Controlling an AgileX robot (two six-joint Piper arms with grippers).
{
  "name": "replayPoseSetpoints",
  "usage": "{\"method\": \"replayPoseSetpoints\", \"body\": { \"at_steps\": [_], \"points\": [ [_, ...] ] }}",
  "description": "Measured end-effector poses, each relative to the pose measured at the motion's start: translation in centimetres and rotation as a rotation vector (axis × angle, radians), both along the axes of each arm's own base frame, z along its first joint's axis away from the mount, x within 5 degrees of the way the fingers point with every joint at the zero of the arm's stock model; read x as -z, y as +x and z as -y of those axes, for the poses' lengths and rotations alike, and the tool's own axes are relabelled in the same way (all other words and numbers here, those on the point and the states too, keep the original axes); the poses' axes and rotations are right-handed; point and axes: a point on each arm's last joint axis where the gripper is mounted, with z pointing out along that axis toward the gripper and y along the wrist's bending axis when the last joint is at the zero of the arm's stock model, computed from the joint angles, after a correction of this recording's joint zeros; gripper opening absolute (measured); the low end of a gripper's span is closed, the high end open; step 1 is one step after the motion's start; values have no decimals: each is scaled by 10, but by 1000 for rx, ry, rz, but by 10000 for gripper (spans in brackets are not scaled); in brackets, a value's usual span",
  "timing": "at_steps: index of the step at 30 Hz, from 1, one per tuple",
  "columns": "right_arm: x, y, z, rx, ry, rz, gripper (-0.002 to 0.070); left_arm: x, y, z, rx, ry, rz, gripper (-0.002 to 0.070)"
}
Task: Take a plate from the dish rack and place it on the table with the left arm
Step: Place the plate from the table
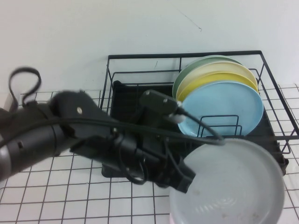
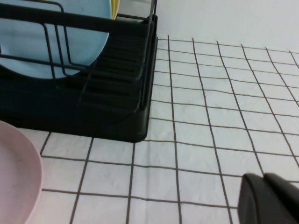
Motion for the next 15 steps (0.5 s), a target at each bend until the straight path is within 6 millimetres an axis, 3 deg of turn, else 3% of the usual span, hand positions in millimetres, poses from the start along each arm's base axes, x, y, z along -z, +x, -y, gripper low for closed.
{"method": "replayPoseSetpoints", "body": {
  "at_steps": [11, 15],
  "points": [
    [0, 0, 0, 0, 0, 0, -1, 63, 14, 8, -61, 87, -152, 74],
    [0, 0, 0, 0, 0, 0, -1, 70, 17, 10, -58, 97, -148, 99]
  ]
}}
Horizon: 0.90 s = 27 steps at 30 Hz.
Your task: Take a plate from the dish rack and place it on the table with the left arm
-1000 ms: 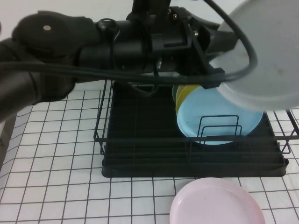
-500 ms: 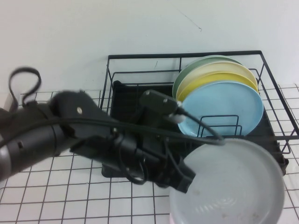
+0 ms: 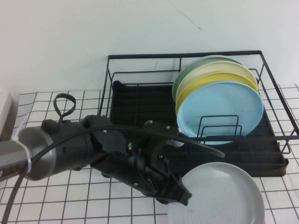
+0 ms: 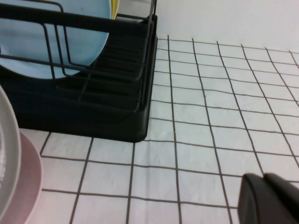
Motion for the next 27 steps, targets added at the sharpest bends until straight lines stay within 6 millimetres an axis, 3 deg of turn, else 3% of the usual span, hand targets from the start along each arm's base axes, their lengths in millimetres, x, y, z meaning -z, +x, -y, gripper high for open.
{"method": "replayPoseSetpoints", "body": {
  "at_steps": [6, 10, 13, 20, 23, 27],
  "points": [
    [0, 0, 0, 0, 0, 0, -1, -4, 3, 2, 22, -8, 34, 283],
    [0, 0, 0, 0, 0, 0, -1, -11, 6, 5, 29, -23, 56, 313],
    [0, 0, 0, 0, 0, 0, -1, -20, 6, 4, 32, -36, 82, 270],
    [0, 0, 0, 0, 0, 0, -1, -58, -5, -15, -12, 5, 172, 78],
    [0, 0, 0, 0, 0, 0, -1, -88, -16, -29, -29, -7, 270, 25],
    [0, 0, 0, 0, 0, 0, -1, -144, -42, -53, -74, -107, 487, 5]
  ]
}}
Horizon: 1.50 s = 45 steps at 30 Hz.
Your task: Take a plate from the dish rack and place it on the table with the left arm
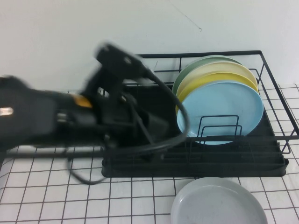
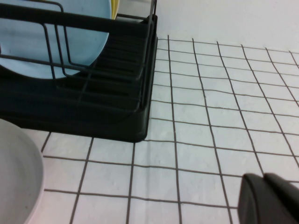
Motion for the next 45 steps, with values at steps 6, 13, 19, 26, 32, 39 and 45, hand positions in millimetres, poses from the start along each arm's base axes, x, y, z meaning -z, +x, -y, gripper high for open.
{"method": "replayPoseSetpoints", "body": {
  "at_steps": [6, 13, 19, 26, 32, 39, 45],
  "points": [
    [0, 0, 0, 0, 0, 0, -1, -61, -40, -36, -59, -160, 279, 2],
    [0, 0, 0, 0, 0, 0, -1, -91, -77, -63, -71, -270, 400, 0],
    [0, 0, 0, 0, 0, 0, -1, -93, -81, -66, -70, -277, 410, -1],
    [0, 0, 0, 0, 0, 0, -1, -80, -88, -77, -104, -274, 381, -1],
    [0, 0, 0, 0, 0, 0, -1, -57, -116, -126, -339, -229, 523, -1],
    [0, 0, 0, 0, 0, 0, -1, 17, -156, -162, -621, -89, 736, -1],
    [0, 0, 0, 0, 0, 0, -1, 89, -161, -167, -703, -38, 707, -1]
  ]
}}
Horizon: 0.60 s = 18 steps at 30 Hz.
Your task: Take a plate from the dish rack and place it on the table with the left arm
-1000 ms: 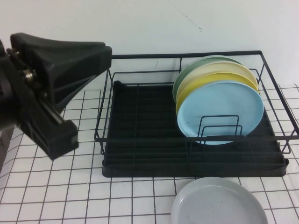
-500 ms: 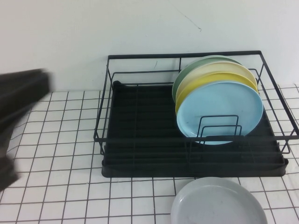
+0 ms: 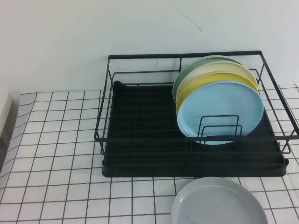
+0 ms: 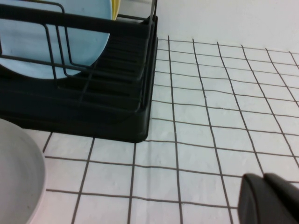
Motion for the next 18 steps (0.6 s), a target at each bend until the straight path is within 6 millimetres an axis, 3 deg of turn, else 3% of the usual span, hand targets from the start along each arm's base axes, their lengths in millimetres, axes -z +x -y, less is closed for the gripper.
{"method": "replayPoseSetpoints", "body": {
  "at_steps": [7, 18],
  "points": [
    [0, 0, 0, 0, 0, 0, -1, 75, 15, -2, -43, -4, -181, -1],
    [0, 0, 0, 0, 0, 0, -1, 87, 13, 1, -15, -43, -289, -1]
  ]
}}
